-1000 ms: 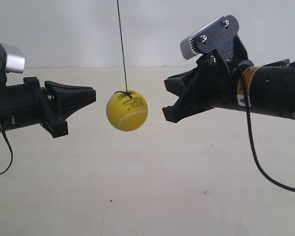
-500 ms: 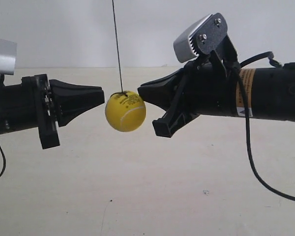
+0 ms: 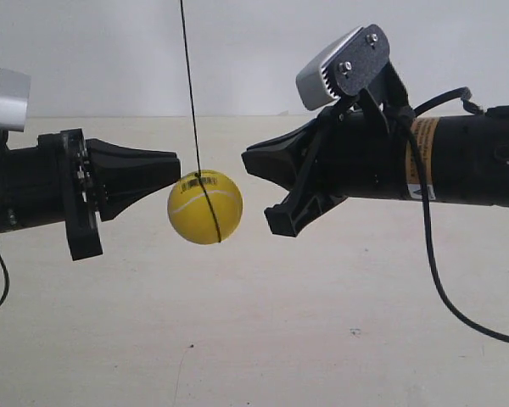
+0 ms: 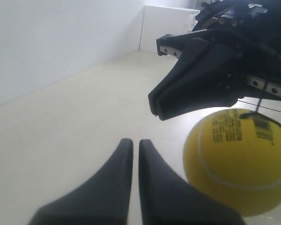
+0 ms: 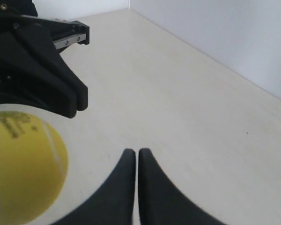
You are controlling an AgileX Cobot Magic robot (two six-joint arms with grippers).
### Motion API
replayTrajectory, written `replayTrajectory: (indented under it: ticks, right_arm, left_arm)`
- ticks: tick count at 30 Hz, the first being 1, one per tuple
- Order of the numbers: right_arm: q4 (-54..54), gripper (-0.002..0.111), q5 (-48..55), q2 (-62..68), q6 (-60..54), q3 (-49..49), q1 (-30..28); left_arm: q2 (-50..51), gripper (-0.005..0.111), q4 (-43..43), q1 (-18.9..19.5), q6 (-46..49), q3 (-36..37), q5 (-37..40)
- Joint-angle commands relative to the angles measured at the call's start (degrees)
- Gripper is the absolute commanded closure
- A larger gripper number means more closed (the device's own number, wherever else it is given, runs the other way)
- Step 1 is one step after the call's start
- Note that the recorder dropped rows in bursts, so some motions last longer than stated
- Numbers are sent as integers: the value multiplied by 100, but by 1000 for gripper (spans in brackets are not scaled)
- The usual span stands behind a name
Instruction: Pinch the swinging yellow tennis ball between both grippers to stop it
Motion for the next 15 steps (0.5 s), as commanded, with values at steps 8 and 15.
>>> replayTrajectory:
  ticks: [8, 15]
  right_arm:
    - [-570, 108, 281, -438, 429, -28, 0]
    - [-570, 108, 105, -454, 503, -28, 0]
  left_arm:
    - [7, 102, -235, 298, -225, 48, 522]
    - [7, 102, 154, 477, -239, 105, -79]
